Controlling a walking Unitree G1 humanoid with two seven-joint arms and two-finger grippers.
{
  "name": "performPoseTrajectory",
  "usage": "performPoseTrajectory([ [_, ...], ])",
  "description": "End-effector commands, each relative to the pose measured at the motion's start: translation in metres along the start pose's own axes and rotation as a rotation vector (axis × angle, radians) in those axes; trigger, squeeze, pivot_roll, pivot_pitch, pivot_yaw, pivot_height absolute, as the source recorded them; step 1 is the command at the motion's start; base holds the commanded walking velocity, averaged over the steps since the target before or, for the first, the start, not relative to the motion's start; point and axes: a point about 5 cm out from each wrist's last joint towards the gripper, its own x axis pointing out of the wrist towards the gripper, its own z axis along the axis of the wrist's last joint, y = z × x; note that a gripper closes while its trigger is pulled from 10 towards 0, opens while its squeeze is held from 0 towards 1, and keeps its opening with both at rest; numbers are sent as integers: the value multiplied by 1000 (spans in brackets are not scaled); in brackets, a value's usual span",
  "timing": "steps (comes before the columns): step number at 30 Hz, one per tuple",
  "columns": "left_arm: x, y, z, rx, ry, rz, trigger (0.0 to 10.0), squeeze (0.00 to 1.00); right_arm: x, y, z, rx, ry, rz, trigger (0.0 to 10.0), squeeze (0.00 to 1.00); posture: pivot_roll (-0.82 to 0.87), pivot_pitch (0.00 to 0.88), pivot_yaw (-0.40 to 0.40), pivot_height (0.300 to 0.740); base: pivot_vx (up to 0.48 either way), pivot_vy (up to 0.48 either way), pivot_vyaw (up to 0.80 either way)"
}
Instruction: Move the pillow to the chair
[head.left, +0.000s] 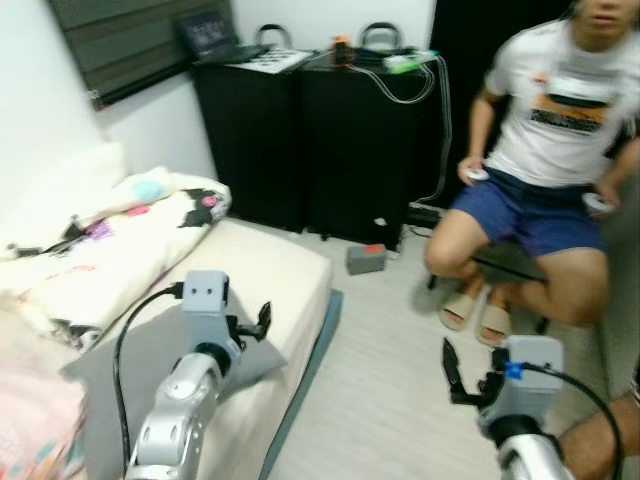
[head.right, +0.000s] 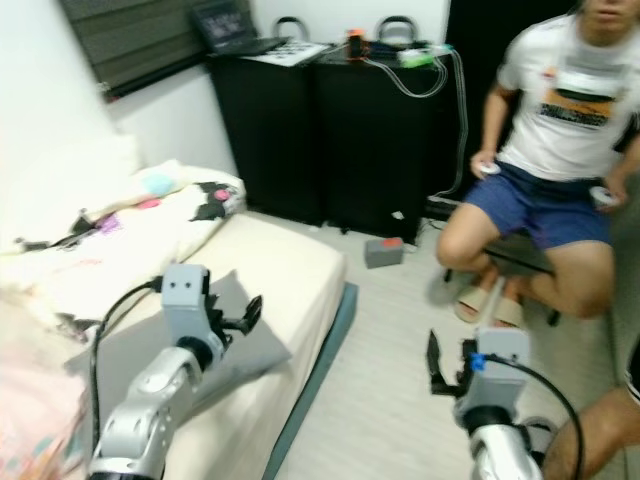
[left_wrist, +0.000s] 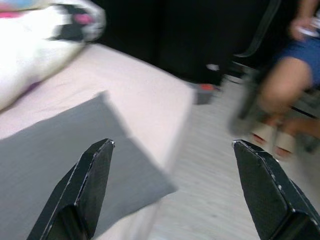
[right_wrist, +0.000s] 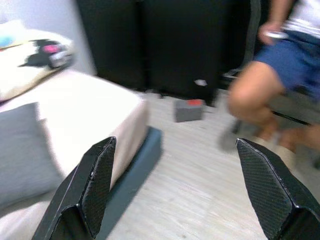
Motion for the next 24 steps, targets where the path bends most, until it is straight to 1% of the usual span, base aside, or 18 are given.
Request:
performPoseTrajectory([
  [1,-1,0,-5,-16,18,-3,10000,0,0,0,-1,13,11,6,10000,0,-93,17,12,740,0,0,794],
  [6,-1,-1,-6,-21,20,-7,10000,0,0,0,-2,13,12,7,10000,0,-93,16,11,740,0,0,794],
  [10,1,-2,-5,-38,12,-35,10000,0,3,-2,-4,16,19,9,10000,0,-96,3,13,740,0,0,788],
  [12,1,-2,-5,-38,12,-35,10000,0,3,-2,-4,16,19,9,10000,0,-96,3,13,740,0,0,788],
  [15,-1,-4,-3,-28,-3,-63,10000,0,2,-1,-5,18,19,11,10000,0,-98,0,13,740,0,0,788],
  [18,-1,-4,-4,-17,1,-71,10000,0,0,-1,-5,28,17,8,10000,0,-99,0,15,740,0,0,0],
  [20,-2,-5,-4,-14,0,-81,10000,0,0,-1,-5,30,15,9,10000,0,-100,0,17,740,0,-259,0],
  [24,-2,-7,-4,-4,-1,-107,10000,0,-1,0,-5,32,12,12,10000,0,-101,0,19,740,0,-480,0],
])
